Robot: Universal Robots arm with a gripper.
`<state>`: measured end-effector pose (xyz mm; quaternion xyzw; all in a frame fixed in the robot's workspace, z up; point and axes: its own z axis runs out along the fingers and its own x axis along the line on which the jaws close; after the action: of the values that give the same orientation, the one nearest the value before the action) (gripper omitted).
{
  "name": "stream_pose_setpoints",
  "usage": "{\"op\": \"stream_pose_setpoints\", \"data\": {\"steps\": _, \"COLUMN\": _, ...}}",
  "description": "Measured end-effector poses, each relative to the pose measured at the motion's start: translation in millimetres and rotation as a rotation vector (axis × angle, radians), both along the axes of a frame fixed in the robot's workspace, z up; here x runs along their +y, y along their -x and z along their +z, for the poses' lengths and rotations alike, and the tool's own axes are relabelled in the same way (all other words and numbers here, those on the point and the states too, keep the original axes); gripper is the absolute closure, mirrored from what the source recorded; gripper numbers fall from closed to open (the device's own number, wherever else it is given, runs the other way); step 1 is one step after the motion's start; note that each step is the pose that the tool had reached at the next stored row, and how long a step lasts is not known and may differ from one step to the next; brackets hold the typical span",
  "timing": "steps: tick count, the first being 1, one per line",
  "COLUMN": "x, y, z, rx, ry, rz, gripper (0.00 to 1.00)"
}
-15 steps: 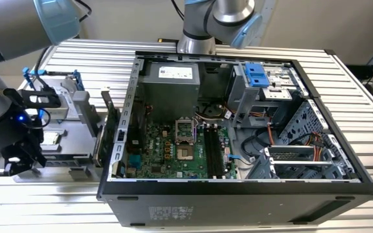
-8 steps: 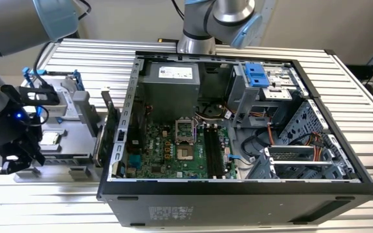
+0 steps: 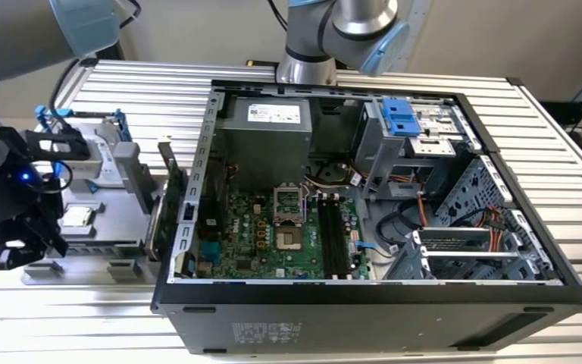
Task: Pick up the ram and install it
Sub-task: 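Pick up the ram and move it above insertion slot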
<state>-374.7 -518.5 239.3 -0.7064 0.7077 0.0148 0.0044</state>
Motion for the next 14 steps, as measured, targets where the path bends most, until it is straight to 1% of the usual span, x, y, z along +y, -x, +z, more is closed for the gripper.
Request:
{"op": "stream_pose_setpoints", "data": {"steps": 7, "x": 0.0, "y": 0.6, "z": 7.4, "rx": 0.0, "ry": 0.0, "rz": -0.001, "gripper": 1.0}}
{"op": "stream_pose_setpoints", "data": {"steps": 14, "x": 0.0, "y": 0.6, "z": 12.8, "rx": -0.0002, "ry": -0.0002, "rz": -0.001, "gripper": 1.0}}
